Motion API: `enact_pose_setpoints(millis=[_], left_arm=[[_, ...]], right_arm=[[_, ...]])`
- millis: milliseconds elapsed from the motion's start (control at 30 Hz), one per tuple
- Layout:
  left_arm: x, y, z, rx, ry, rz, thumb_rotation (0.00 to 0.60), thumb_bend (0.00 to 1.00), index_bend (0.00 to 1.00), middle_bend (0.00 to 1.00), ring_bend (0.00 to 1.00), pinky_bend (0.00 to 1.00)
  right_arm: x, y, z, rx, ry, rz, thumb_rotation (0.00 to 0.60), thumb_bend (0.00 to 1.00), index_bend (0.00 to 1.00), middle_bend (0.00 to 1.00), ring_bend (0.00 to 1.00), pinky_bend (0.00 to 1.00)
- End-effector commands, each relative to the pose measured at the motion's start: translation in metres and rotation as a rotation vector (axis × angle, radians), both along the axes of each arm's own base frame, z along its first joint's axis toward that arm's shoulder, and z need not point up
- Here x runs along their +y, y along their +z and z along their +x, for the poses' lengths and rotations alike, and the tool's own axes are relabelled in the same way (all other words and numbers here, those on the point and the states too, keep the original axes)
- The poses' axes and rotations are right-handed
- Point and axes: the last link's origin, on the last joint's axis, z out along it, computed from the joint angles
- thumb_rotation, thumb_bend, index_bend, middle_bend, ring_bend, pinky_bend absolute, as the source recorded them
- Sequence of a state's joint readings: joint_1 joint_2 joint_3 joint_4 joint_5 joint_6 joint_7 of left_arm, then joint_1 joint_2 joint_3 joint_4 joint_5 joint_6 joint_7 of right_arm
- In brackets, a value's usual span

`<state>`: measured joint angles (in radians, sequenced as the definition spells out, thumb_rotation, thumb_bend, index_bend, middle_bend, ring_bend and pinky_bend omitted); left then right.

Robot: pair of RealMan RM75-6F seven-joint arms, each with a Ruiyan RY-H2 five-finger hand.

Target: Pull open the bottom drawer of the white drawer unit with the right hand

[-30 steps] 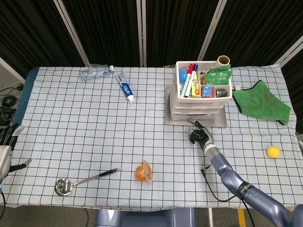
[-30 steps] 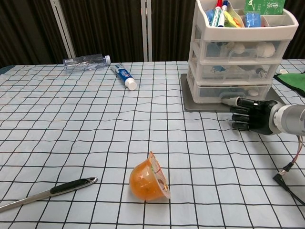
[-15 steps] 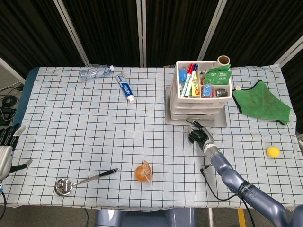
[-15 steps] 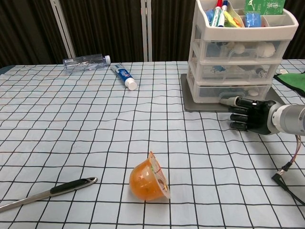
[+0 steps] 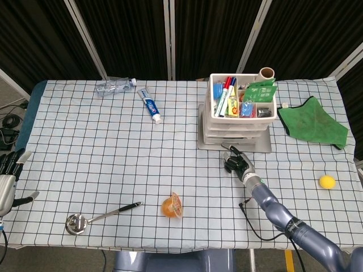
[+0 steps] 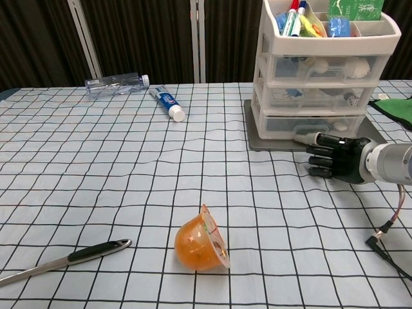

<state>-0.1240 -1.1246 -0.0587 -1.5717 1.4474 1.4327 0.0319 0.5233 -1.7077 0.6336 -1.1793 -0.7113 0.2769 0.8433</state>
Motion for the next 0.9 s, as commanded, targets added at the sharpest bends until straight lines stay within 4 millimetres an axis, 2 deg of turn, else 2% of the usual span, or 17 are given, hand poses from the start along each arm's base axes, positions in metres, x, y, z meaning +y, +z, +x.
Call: enact_pose_setpoints(millis=[33,433,667,900], left_arm=[[0.0,-0.0003,0.0002,0.0,-0.001,-0.002,0.6,0.06,0.0,0.0,0.0,0.0],[0.0,-0.0009,0.0006,0.004,-0.001,-0.003,0.6,0.06,0.0,0.0,0.0,0.0],[-0.0003,-0.0003,0.0006,0.002,-0.001,-0.002,0.6,0.06,0.0,0.0,0.0,0.0],[-0.0002,-0.0012,0.0009,0.002,-0.003,-0.009,0.6,0.06,0.0,0.0,0.0,0.0]], right_arm=[[-0.0001,0.0007,0.0007,-0.004,0.002,0.0,0.6,0.52,0.28,0.96,0.94,0.89],[0.0039,-0.0006,0.0014,-0.008,0.011,0.011,0.6,0.52,0.29,0.96,0.94,0.89],[0.003,-0.001,-0.0017,0.01,-0.003,-0.013,0.6,0.52,0.24,0.97,0.94,0.89],[0.0053,-0.005,-0.0006,0.029,-0.016,-0.049,0.6,0.52,0.24,0.97,0.94,0.89]])
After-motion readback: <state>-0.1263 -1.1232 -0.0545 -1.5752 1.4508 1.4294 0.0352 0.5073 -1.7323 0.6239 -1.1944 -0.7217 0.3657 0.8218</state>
